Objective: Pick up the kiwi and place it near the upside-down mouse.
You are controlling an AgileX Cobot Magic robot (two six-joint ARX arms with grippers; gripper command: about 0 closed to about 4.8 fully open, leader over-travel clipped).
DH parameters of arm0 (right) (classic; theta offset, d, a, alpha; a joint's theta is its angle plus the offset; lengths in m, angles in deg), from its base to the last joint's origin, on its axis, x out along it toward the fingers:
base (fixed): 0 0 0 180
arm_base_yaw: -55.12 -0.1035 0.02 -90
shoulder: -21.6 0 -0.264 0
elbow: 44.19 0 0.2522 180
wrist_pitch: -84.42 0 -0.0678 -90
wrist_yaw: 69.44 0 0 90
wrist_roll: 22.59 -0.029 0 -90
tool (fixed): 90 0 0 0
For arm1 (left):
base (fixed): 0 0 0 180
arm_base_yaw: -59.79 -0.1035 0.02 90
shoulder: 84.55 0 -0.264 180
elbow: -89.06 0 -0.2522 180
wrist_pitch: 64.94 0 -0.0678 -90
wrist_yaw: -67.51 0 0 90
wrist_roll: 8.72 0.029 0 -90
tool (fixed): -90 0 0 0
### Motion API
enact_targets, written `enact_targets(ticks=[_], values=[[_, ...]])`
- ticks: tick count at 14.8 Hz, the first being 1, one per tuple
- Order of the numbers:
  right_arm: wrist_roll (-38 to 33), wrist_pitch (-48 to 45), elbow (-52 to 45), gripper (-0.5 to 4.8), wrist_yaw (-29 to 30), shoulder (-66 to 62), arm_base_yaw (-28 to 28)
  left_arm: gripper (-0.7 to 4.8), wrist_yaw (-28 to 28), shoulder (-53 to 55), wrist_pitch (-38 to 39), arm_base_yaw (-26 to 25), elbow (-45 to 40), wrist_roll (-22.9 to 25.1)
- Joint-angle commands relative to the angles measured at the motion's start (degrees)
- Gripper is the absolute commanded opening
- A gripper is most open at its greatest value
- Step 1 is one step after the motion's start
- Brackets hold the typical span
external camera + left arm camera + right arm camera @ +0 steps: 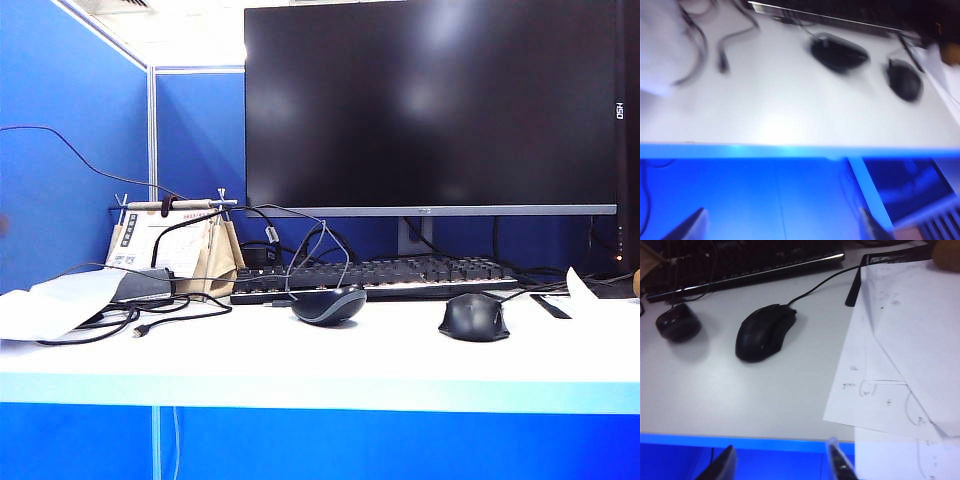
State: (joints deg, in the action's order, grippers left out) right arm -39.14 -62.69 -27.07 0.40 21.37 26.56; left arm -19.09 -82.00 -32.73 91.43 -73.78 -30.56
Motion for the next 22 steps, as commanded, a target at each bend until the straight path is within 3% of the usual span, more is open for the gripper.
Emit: enact_targets(ticks=[1, 5, 6, 7, 9, 12, 14, 15, 16, 17, 18, 19, 20, 22], values=[[2.2, 0.4, -0.3, 2.38, 1.9, 0.0, -0.2, 3.94, -0.6, 0.1, 0.7, 0.0, -0.2, 2.4], [2.3, 0.4, -0.3, 2.38, 1.9, -0.3, -0.2, 3.94, -2.1, 0.1, 0.0, 0.0, -0.1, 0.8], [2.2, 0.4, -0.3, 2.38, 1.9, -0.3, -0.2, 3.94, -4.8, 0.1, -1.0, 0.0, 0.0, 1.7], [2.2, 0.4, -0.3, 2.38, 2.0, -0.3, -0.2, 3.94, -12.7, 0.1, -3.3, 0.0, 0.8, 4.9], [2.2, 0.4, -0.3, 2.38, 2.2, -0.3, -0.2, 3.95, -16.4, 0.1, -7.3, 0.0, 4.1, 4.6], [1.7, 0.3, -0.3, 2.38, 2.3, -0.3, -0.2, 3.95, -17.4, 0.7, -14.5, 0.0, 10.4, 7.1], [1.7, 0.3, -0.3, 2.38, 2.3, -0.3, -0.2, 3.95, -13.3, 3.6, -15.8, 0.0, 12.6, 5.9], [1.6, 0.3, -0.3, 2.38, 2.3, -0.3, -0.2, 3.95, -13.7, 7.1, -15.2, 0.0, 14.4, 1.8], [1.6, 0.3, -0.3, 2.38, 2.4, -0.3, -0.2, 3.95, -19.5, 15.1, -13.3, 0.0, 19.1, -0.6], [1.5, 0.3, -0.3, 2.39, 2.8, -0.3, -0.2, 3.95, -23.7, 20.4, -12.3, 0.0, 22.4, 0.7], [1.5, 0.2, -0.3, 2.39, 2.8, -0.3, -0.2, 3.95, -27.7, 30.4, -8.9, 0.0, 28.8, 4.7], [0.8, 0.2, -0.3, 2.39, 2.7, -0.3, -0.2, 3.95, -27.0, 44.3, -1.6, 0.0, 37.8, 15.4], [0.2, 0.1, -0.3, 2.4, 2.8, -0.3, -0.1, 4.05, -25.3, 52.7, -0.9, 0.0, 41.7, 18.6], [0.1, 0.0, -0.3, 2.42, 2.7, -0.2, -0.1, 4.05, -25.1, 60.4, -5.0, 0.0, 43.2, 18.5]])
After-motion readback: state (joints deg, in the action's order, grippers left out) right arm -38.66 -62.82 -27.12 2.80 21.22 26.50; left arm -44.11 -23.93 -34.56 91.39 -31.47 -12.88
